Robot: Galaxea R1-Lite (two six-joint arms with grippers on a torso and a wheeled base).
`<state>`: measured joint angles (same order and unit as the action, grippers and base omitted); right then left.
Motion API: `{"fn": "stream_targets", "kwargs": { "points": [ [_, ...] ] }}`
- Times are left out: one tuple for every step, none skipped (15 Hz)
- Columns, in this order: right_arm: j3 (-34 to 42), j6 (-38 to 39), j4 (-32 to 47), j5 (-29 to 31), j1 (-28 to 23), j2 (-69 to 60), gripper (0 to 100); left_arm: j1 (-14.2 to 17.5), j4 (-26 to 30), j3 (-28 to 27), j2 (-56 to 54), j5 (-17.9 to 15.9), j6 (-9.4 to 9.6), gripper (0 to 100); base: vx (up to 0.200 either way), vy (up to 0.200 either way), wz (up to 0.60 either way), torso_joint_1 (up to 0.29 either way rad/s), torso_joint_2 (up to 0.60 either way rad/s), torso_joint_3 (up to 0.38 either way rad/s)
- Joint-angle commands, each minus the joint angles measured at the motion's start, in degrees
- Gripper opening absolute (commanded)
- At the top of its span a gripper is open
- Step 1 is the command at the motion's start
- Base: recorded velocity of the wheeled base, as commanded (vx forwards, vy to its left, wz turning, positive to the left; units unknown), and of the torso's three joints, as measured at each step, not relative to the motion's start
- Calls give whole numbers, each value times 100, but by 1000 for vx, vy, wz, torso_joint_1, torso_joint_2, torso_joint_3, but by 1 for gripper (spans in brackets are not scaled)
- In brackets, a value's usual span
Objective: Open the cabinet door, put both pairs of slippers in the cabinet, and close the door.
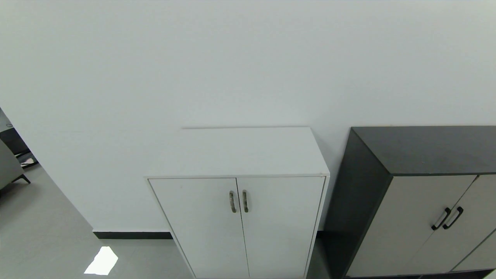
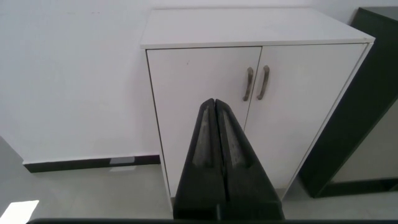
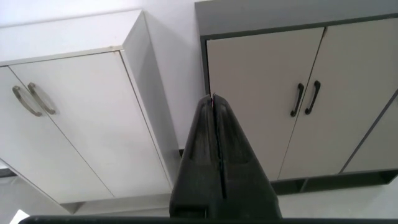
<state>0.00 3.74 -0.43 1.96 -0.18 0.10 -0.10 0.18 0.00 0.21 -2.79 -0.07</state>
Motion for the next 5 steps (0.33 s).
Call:
{"fn": "stream_targets", "kwargs": {
  "points": [
    [0,4,-1,6,1,-1,0,1,-1,0,-3,-2,-1,0,0,0,0,0,0,0],
    [0,4,-1,6,1,-1,0,1,-1,0,-3,-2,-1,0,0,0,0,0,0,0],
    [0,-5,-1,6,1,-1,0,1,-1,0,-3,-2,-1,0,0,0,0,0,0,0],
    [0,-5,-1,6,1,-1,0,1,-1,0,-3,-2,-1,0,0,0,0,0,0,0],
    [0,-5,-1,6,1,-1,0,1,-1,0,-3,-2,-1,0,0,0,0,0,0,0]
  ]
}}
